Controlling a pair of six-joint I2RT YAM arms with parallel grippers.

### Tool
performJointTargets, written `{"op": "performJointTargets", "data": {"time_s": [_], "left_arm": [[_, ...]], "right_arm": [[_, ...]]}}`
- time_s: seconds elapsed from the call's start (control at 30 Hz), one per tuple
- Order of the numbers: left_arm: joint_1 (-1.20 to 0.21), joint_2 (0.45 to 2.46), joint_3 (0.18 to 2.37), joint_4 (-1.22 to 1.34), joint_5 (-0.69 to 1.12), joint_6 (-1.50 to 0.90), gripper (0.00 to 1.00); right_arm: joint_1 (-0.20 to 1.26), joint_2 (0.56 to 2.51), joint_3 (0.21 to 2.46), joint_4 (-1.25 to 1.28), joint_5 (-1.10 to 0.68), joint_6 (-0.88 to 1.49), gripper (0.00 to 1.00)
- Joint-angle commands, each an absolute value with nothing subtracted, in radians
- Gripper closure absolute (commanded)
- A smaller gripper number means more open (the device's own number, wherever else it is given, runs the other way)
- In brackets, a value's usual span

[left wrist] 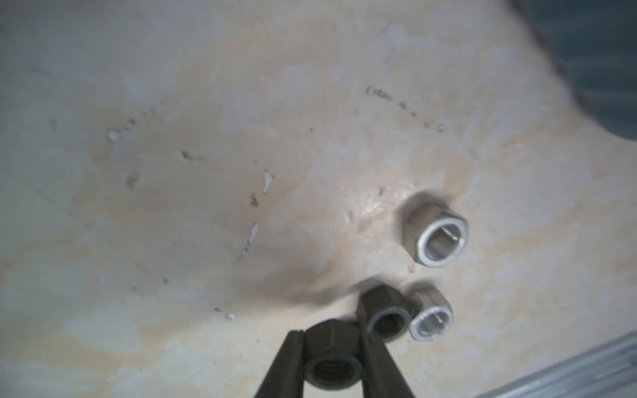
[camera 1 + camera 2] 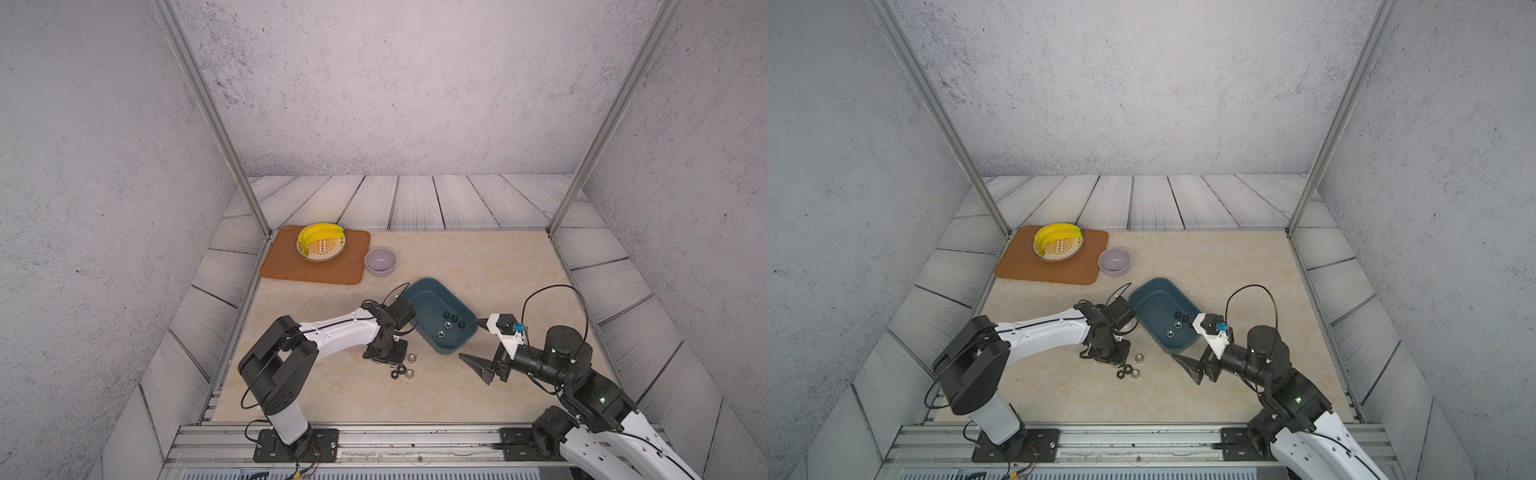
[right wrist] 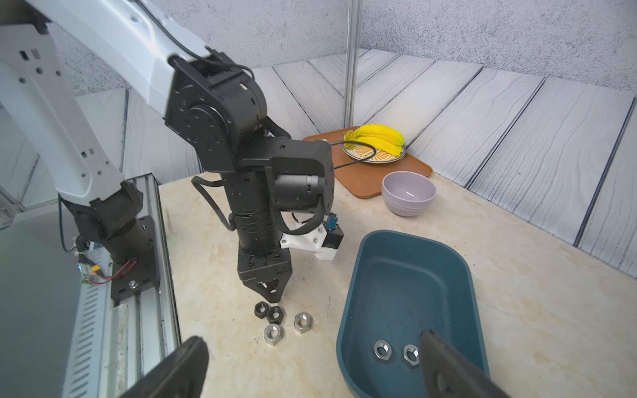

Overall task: Put the nuts on the desktop into the storage box
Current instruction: Pick up the nut from the center of the board.

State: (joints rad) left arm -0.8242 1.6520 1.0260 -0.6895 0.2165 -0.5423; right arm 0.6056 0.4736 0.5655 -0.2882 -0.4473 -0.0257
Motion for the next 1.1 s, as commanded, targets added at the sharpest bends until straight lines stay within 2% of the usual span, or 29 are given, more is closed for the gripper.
{"op": "performJointTargets", "data": {"time_s": [0.0,0.17,0.47,0.67,0.8,0.97,1.07], "left_arm": [[-0.794,1.560,1.004,-0.661,0.307,-0.545,0.77],[-0.760,1.422,0.988,-0.645,0.393,-0.542,0.80],[-0.689,1.179,0.880,-0.427,0.660,-0.655,0.82],[-0.644,1.109,0.795,-0.196,0.860,-0.821,0.82],[-0.644,1.078,0.773,-0.121,0.904,-0.872,0.82],[-0.644,1.071,0.735,0.043,0.958,-0.973,0.83],[-0.646,1.064,0.736,0.057,0.963,-0.982,0.84]], "right_arm": [[0.606,0.468,0.586,-0.237,-0.490,0.092,0.01],[0.607,0.453,0.526,-0.052,-0.471,0.261,0.01],[0.607,0.452,0.538,0.057,-0.506,0.440,0.01],[0.606,0.479,0.516,0.112,-0.589,0.413,0.01],[0.607,0.499,0.490,0.171,-0.682,0.308,0.01],[0.617,0.526,0.408,0.386,-0.702,0.229,0.01],[0.634,0.578,0.419,0.410,-0.709,0.159,0.01]]}}
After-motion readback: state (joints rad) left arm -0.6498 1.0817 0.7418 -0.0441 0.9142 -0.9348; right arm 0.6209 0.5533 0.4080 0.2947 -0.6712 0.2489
